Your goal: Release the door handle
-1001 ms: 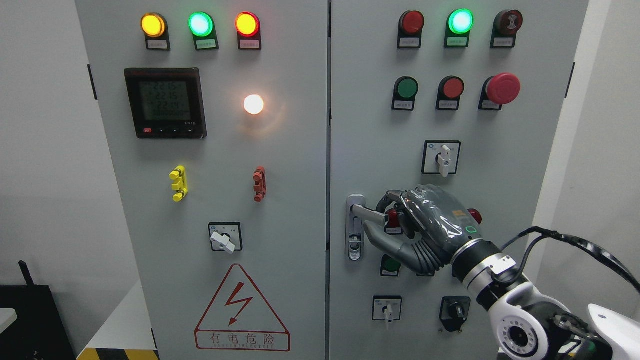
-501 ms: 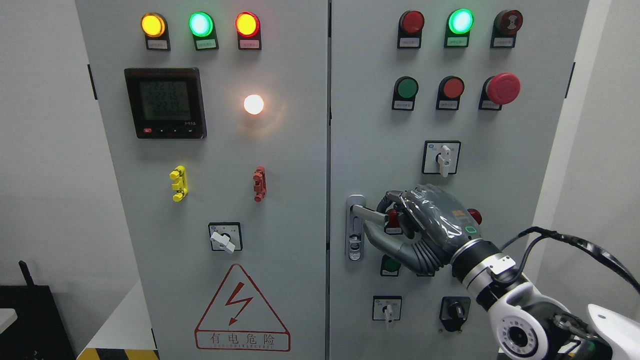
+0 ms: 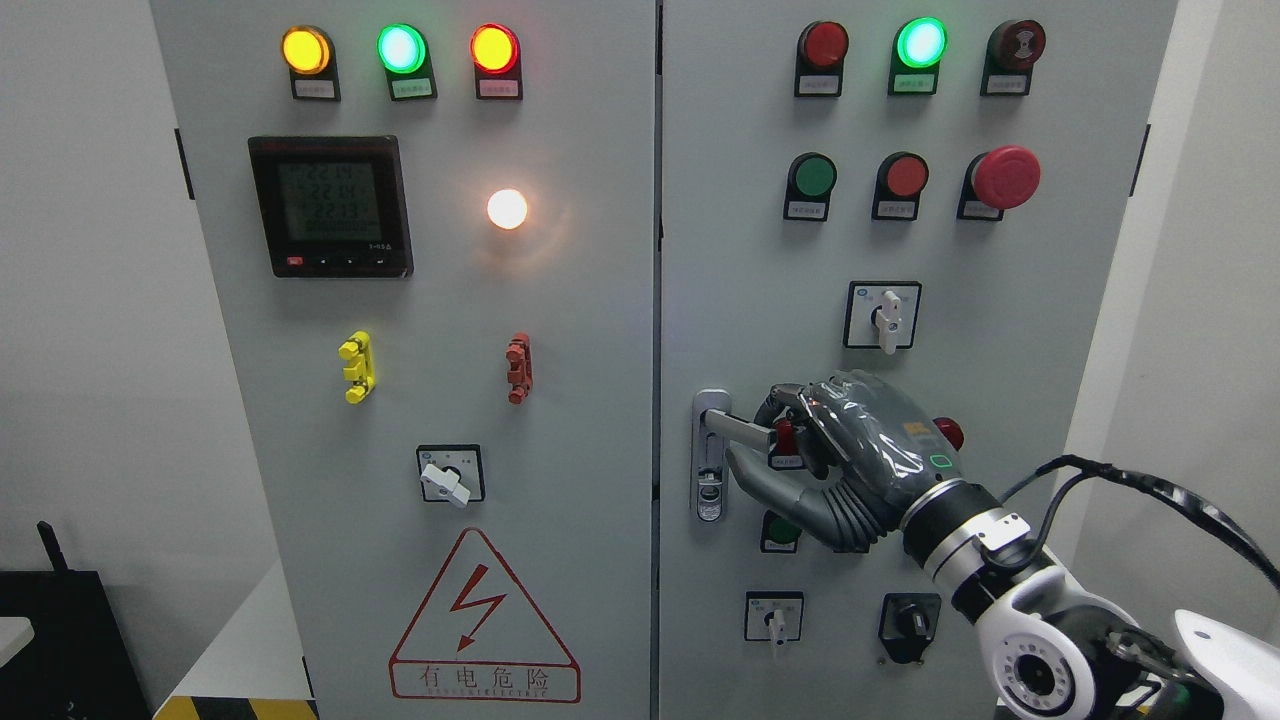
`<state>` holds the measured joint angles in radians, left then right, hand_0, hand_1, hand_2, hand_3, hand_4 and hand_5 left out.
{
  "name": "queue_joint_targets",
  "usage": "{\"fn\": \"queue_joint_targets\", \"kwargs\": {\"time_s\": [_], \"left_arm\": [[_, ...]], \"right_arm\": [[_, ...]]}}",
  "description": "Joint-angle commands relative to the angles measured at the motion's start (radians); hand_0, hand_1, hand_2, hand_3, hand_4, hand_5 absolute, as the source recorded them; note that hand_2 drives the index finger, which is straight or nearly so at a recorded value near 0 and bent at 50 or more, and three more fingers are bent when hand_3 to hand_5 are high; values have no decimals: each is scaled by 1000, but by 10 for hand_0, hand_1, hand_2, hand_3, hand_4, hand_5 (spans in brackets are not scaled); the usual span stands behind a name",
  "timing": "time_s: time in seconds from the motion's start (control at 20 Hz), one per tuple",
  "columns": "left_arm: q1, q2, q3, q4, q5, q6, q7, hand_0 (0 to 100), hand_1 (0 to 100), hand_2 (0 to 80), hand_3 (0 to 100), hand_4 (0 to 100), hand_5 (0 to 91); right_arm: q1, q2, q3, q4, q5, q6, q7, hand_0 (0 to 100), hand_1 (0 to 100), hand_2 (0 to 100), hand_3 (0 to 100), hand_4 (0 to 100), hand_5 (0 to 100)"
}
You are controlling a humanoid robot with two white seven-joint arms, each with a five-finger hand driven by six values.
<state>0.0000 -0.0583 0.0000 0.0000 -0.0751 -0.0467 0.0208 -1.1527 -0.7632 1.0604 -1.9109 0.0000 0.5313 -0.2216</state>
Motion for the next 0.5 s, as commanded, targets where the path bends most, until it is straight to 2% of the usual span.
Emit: {"fn": "queue_joint_targets", "kwargs": {"time_s": [0.0,0.45], "left_arm": [[-2,0,2,9,0,-1,-1,120,389,0,0,0,0],[-3,0,2,9,0,-1,-1,120,389,0,0,0,0]], "right_arm": [[1,1,0,-2,-34,-1,1,404,203,513,1000,1000,1000],[2,-1,0,-2,-34,-1,1,406,217,548,1000,1000,1000]]}}
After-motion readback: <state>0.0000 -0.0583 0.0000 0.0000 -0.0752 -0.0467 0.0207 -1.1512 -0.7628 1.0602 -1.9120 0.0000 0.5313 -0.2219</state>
